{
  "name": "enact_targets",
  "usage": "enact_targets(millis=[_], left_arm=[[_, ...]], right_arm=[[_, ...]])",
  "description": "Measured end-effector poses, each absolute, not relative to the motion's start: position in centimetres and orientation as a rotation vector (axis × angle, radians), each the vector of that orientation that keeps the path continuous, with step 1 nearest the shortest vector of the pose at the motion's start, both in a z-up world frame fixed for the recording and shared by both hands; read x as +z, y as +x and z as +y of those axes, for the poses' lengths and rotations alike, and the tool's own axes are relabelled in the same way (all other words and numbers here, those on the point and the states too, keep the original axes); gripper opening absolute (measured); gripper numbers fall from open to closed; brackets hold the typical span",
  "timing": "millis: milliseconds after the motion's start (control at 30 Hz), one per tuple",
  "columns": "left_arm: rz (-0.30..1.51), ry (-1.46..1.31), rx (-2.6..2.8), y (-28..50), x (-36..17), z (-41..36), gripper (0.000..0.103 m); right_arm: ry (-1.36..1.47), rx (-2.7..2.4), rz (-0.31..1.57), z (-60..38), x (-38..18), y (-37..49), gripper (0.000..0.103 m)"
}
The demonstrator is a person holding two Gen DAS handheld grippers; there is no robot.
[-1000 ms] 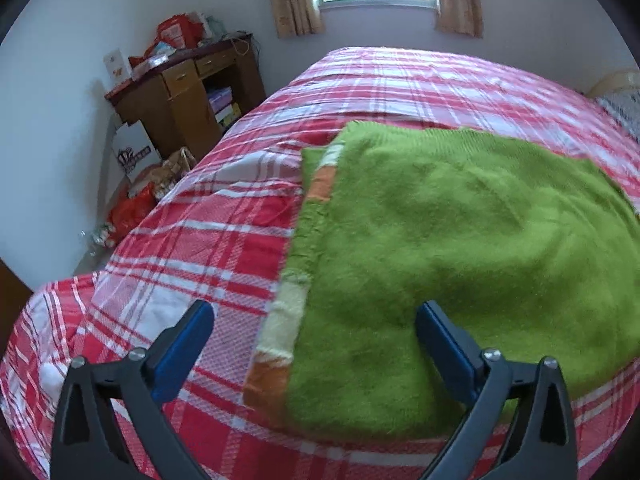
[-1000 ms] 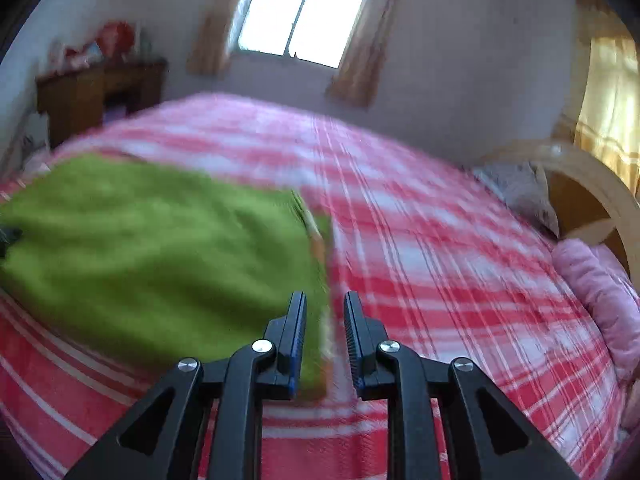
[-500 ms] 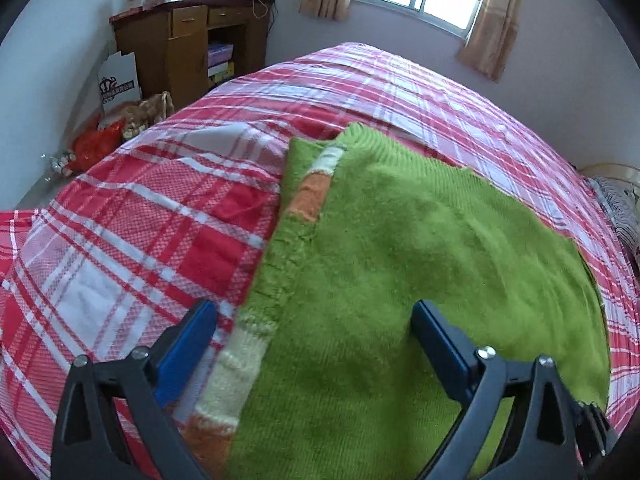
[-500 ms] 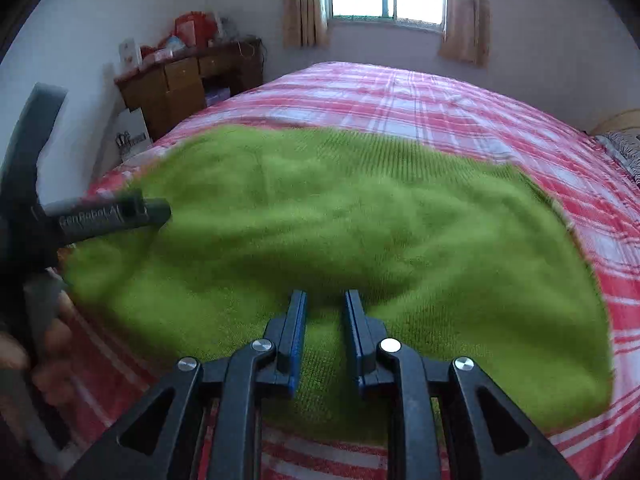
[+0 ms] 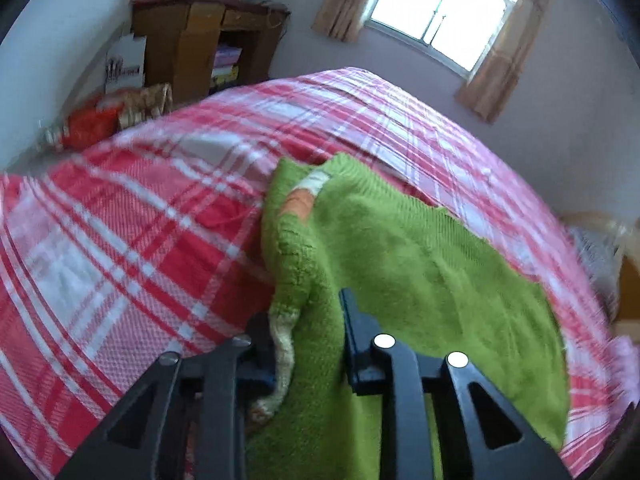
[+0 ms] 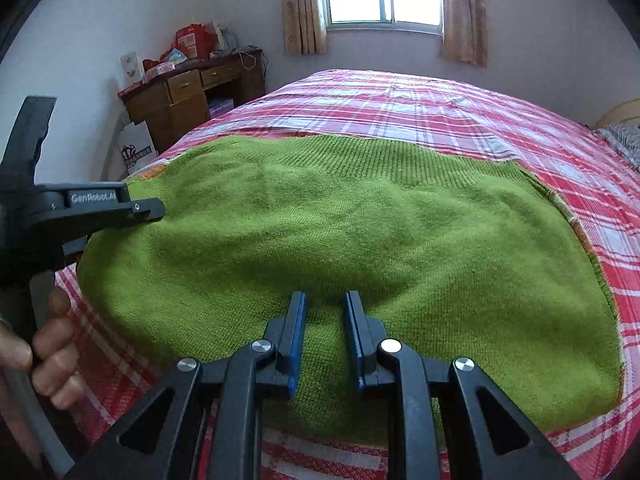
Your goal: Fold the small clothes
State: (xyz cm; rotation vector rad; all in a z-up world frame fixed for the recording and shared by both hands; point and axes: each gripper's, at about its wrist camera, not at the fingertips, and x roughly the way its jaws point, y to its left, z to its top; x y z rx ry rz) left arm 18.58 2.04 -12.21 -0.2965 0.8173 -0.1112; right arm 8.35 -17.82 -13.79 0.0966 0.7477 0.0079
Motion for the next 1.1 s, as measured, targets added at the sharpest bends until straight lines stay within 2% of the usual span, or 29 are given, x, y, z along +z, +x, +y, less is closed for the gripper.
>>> enact_targets(millis=[533,900,1100], left_arm=[[0.691,0.028,-0.166,16.1,-8.7,-6.2,0.022],[0.718,0.208,-0.277,15.6,-12.8,-11.3,0.022],[0.719,0.125,-0.32,15.7,-12.5,-10.5,0.022]], right_arm=[[0.286,0.06,0.706,-20.5,-14.1,7.8,0.02],[0.556,-0.023,0.621,-25.2,-14.7,5.8,0.02],[0.587,0.061,0.666,-26.3,-14.2,7.3,0.021]])
